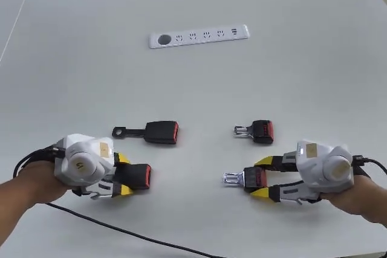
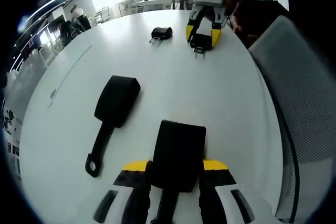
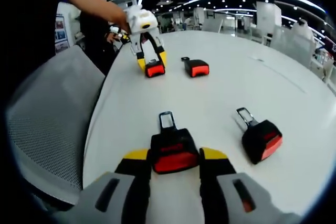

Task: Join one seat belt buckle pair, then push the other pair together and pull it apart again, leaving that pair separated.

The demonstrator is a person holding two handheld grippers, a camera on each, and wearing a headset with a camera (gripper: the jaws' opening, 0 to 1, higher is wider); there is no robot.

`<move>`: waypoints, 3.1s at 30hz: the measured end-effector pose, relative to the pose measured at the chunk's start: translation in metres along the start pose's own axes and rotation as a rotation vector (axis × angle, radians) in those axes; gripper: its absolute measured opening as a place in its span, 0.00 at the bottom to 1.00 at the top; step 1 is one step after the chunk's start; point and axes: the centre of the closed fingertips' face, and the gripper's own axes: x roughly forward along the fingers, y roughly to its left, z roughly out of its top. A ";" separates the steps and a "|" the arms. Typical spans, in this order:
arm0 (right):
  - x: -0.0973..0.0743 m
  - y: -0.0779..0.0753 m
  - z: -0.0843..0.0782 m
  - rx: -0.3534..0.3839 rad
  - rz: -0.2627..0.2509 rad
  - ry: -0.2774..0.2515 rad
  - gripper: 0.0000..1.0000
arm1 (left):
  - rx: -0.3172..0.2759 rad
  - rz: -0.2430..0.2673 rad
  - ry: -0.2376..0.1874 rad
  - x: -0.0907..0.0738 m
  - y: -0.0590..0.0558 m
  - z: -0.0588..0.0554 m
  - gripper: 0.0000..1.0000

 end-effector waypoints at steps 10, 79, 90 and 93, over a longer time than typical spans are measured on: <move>0.030 0.005 0.021 0.035 -0.009 -0.058 0.35 | 0.017 -0.008 0.026 0.002 0.000 -0.001 0.36; 0.134 0.033 0.101 0.015 0.019 -0.109 0.35 | 0.112 -0.051 0.117 0.007 -0.005 0.003 0.35; 0.146 0.037 0.111 0.021 0.029 -0.095 0.34 | 0.150 -0.074 0.127 0.008 -0.005 0.003 0.34; 0.147 0.038 0.108 0.030 0.033 -0.084 0.34 | 0.160 -0.079 0.138 0.007 -0.005 0.004 0.34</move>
